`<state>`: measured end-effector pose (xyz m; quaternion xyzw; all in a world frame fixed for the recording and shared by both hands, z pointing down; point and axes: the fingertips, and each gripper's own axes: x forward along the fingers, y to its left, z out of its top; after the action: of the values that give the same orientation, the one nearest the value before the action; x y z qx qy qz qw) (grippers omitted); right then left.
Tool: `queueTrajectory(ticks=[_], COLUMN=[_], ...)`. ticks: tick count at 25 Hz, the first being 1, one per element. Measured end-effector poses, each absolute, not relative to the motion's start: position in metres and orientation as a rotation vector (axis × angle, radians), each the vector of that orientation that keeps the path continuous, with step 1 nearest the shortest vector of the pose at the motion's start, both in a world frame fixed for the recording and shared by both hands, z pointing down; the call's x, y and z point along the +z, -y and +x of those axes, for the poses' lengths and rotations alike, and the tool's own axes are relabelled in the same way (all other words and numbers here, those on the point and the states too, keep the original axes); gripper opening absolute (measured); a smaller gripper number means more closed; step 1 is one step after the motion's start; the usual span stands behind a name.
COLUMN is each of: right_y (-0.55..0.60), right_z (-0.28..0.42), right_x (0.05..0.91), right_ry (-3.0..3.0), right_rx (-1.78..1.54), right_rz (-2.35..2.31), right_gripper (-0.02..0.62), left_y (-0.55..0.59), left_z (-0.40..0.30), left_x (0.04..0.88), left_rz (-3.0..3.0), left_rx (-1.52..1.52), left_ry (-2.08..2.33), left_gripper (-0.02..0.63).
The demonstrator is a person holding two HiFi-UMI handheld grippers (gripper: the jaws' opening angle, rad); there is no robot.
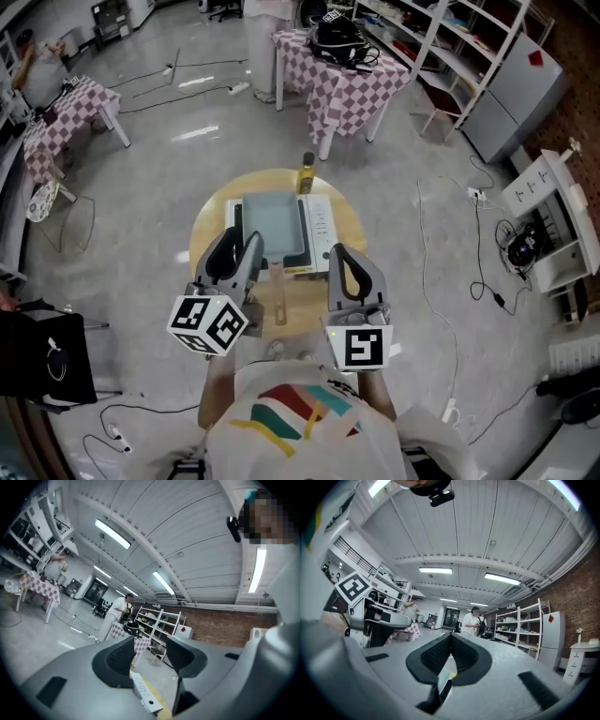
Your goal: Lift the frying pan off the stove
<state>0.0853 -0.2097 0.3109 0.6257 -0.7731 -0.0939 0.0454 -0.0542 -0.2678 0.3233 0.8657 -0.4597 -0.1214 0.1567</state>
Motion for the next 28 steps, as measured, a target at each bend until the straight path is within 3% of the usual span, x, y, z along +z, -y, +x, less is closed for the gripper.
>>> queueTrajectory(ticks=[3,12,19,28], right_y=[0.211,0.206,0.2,0.196], right_z=[0.084,0.08,0.083,0.092], right_x=[0.311,0.317,0.326,0.336], right_ry=[2.346,2.318,2.273,2.227], right_rx=[-0.282,-0.265,-0.226,-0.209], right_rz=[1.921,1.925,1.935,1.954], right_gripper=[-0.002,-0.002,-0.002,-0.002], left_y=[0.273,0.277,0.267,0.252], left_z=[-0.057,-0.045,-0.049,-0.027], left_x=[0.339,0.448,0.541,0.574], left_rz=[2.421,1.928,1.682,1.448], left_rx=[-0.344,-0.348,-0.284,-0.338], left_ry=[1.231,0.803,0.724,0.414], left_gripper=[0.213,0.215,0.235,0.267])
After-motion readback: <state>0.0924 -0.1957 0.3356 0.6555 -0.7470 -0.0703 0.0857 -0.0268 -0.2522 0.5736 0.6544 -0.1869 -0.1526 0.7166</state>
